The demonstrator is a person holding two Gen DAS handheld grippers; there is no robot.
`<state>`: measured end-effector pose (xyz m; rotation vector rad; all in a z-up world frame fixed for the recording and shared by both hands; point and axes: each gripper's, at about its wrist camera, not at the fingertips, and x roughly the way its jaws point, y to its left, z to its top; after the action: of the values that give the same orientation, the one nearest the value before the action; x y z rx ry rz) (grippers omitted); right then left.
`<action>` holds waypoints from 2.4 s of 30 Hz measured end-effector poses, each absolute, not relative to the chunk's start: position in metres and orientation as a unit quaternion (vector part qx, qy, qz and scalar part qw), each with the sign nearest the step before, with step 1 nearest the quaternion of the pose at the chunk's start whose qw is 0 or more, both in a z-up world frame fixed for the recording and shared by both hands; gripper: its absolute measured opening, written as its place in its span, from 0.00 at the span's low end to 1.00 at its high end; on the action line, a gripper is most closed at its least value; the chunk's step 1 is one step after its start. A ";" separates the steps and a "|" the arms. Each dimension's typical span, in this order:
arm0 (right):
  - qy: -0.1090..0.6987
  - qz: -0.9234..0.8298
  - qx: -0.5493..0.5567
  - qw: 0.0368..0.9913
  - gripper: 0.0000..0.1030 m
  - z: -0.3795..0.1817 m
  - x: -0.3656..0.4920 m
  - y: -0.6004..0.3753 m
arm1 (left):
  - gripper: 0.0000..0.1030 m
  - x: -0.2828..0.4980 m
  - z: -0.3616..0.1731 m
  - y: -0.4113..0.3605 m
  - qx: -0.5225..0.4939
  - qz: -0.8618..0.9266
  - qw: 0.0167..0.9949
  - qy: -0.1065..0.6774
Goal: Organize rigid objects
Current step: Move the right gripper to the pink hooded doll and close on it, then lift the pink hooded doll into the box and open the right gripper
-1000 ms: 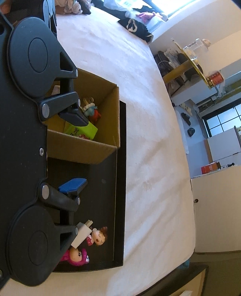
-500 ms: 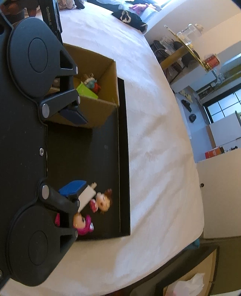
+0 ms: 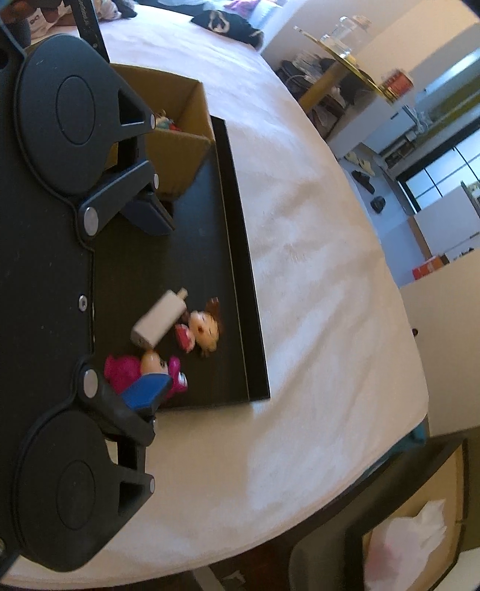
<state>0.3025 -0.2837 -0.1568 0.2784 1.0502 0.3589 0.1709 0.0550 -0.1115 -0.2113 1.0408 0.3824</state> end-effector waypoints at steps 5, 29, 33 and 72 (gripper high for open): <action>0.506 0.156 0.152 0.835 0.70 -0.165 0.310 -0.300 | 0.66 0.173 -0.113 0.057 -0.100 0.185 0.844 0.494; 0.565 0.112 0.146 0.804 0.45 -0.221 0.337 -0.294 | 0.66 0.185 -0.130 0.069 -0.105 0.193 0.835 0.504; 0.567 0.116 0.137 0.804 0.47 -0.220 0.335 -0.291 | 0.66 0.184 -0.129 0.067 -0.100 0.192 0.836 0.504; 0.438 0.234 0.182 0.848 0.37 -0.127 0.295 -0.238 | 0.66 0.160 -0.119 0.074 -0.102 0.182 0.845 0.492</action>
<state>0.2952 -0.2384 -0.1269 0.3829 0.9241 0.4936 0.1599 0.0742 -0.1188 -0.2142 1.0376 0.3842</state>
